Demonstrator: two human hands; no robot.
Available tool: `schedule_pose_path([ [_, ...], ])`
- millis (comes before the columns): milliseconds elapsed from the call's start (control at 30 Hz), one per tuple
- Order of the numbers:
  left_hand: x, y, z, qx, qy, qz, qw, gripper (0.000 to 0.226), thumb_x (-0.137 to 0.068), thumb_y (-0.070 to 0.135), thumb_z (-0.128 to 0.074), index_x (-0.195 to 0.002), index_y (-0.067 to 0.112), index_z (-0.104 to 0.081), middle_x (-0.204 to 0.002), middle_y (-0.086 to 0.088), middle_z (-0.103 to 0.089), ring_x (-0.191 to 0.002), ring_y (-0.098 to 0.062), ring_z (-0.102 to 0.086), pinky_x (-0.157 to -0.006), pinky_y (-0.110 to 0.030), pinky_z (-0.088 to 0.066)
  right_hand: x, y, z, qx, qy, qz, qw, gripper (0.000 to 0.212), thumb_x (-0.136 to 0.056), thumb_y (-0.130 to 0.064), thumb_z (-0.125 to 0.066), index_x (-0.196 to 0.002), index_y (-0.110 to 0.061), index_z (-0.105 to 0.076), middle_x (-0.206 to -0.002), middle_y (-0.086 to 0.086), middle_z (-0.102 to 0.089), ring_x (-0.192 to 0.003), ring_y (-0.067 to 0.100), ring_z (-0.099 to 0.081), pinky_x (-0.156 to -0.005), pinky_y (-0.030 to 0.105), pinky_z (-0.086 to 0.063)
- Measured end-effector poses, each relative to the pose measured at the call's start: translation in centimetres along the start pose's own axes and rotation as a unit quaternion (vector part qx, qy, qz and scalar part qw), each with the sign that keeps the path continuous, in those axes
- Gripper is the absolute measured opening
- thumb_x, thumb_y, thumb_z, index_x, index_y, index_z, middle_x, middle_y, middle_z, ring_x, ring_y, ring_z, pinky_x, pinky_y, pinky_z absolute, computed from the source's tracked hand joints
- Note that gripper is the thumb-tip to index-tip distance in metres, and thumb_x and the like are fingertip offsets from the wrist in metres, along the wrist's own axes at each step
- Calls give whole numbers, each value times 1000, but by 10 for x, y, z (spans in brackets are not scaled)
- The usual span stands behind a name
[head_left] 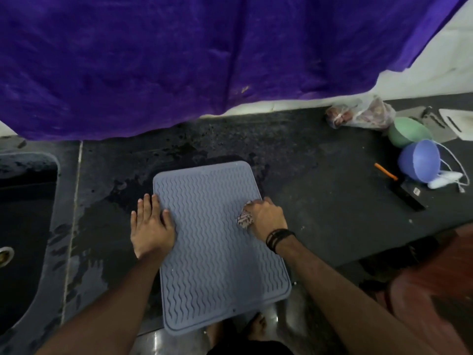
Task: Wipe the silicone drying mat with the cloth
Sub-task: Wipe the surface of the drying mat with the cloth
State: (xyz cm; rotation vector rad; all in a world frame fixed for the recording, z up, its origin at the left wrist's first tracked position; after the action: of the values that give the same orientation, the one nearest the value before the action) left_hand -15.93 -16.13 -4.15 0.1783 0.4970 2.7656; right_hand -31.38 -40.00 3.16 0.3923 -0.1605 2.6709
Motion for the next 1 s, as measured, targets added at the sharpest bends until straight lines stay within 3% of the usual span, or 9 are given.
schedule_pose_path([
  [133,2,1,1,5,4,5,1000,60,-107,41,-24,-160,14,-16,-167,-6,-13,-155,-20,-3,-126,-41,-1,53,3,-18,-26,0,-2,1000,30,-82,-14,-64,-111,-22,-63,-127,-3,-58,-118,23,-48,-81,34,-50],
  [233,3,2,3,10,8,-2,1000,64,-104,45,-17,-160,14,-17,-167,-6,-13,-155,-21,-4,-126,-41,0,81,3,-27,-21,-4,7,1000,38,-82,-18,-64,-119,-22,-59,-131,-4,-55,-119,23,-47,-85,36,-50],
  [367,4,3,3,8,-7,-16,1000,74,-97,51,-9,-160,13,-13,-168,-7,-9,-155,-22,-1,-126,-43,1,74,3,-15,-36,-2,-1,999,31,-82,-22,-65,-112,-21,-64,-122,-2,-61,-115,19,-50,-84,31,-51],
  [600,63,5,-3,-6,9,-83,997,68,-101,48,-13,-158,12,-22,-166,-7,-18,-154,-23,-12,-126,-45,-5,72,1,-26,-25,5,-4,1000,43,-89,-15,-55,-131,-19,-50,-140,0,-45,-130,23,-36,-90,37,-50],
  [1000,74,5,-7,-28,3,-48,998,72,-98,47,-9,-158,11,-22,-166,-6,-19,-154,-23,-12,-125,-47,-4,170,5,-50,-10,-27,25,999,34,-94,-16,-49,-127,-17,-53,-136,3,-48,-128,26,-39,-88,41,-49],
])
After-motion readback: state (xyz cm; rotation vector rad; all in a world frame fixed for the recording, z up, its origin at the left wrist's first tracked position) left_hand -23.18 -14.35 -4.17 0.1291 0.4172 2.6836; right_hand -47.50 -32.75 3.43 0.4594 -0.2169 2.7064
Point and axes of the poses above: each hand's wrist, its own x-axis away from the middle knuckle, its own z-axis out of the back of the hand, y = z × x, the point moved 6 cm from there along -x, towards the middle knuckle
